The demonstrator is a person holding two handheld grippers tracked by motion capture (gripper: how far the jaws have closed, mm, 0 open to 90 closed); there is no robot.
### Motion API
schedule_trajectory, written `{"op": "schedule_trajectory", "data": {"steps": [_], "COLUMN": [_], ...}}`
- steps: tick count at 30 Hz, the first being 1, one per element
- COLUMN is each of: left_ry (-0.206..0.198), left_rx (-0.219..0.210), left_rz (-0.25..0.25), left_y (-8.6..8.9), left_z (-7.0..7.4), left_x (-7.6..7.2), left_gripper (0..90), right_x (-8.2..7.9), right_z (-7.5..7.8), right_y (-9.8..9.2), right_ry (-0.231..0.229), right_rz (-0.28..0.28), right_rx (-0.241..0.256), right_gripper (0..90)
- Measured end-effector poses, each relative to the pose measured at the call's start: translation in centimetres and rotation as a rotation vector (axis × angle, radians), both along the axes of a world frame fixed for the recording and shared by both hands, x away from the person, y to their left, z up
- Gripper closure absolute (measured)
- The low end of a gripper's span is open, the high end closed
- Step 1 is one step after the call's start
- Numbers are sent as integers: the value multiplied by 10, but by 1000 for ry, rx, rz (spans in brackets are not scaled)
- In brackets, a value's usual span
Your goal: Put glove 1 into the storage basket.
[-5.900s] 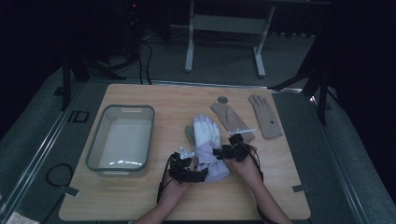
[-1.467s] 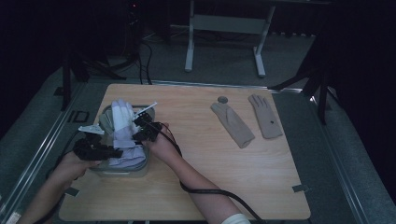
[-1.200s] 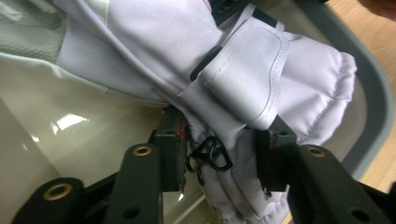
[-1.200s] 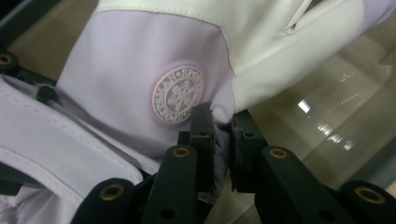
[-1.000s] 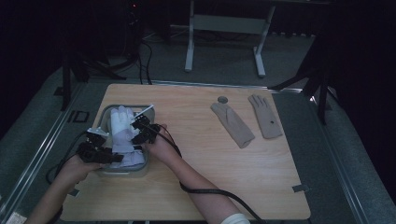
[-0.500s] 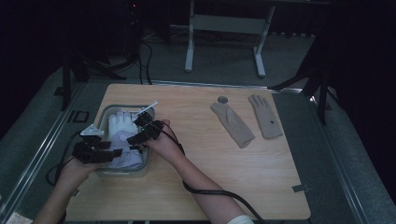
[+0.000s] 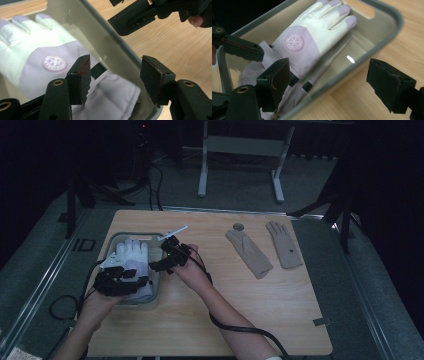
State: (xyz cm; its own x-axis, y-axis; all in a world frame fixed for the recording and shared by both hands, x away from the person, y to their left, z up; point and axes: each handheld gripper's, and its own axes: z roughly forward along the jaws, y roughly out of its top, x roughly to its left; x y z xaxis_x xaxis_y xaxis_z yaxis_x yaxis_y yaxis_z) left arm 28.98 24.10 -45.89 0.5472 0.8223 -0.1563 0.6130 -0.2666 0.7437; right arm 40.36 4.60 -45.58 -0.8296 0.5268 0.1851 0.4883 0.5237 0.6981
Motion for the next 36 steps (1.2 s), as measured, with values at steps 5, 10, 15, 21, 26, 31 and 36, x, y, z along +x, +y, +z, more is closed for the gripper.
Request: {"op": "schedule_trajectory", "data": {"steps": [5,10,15,21,26,31,36], "left_ry": [-22,-41,-61,-82,-84,-78,-73], "left_rx": [-21,-12,-24,-10,-12,-29,-56], "left_rz": [-23,-65,-98,-135,-181,-204,-202], "left_y": [-14,-32,-51,-77,-94,-105,-113], "left_z": [2,6,7,3,-4,-12,-19], "left_x": [-3,-3,-2,-5,-4,-3,0], "left_gripper": [418,418,421,437,438,433,361], "right_x": [0,-2,-2,0,0,1,1], "right_z": [1,2,4,3,2,-2,-8], "right_y": [-22,-45,-63,-95,-115,-133,-148], "right_ry": [-20,-31,-41,-7,-2,-18,-25], "right_rz": [-1,-17,-29,-67,-88,-113,-126], "right_rx": [-6,-5,-6,-9,8,0,-19], "right_gripper": [183,177,166,143,141,136,134]}}
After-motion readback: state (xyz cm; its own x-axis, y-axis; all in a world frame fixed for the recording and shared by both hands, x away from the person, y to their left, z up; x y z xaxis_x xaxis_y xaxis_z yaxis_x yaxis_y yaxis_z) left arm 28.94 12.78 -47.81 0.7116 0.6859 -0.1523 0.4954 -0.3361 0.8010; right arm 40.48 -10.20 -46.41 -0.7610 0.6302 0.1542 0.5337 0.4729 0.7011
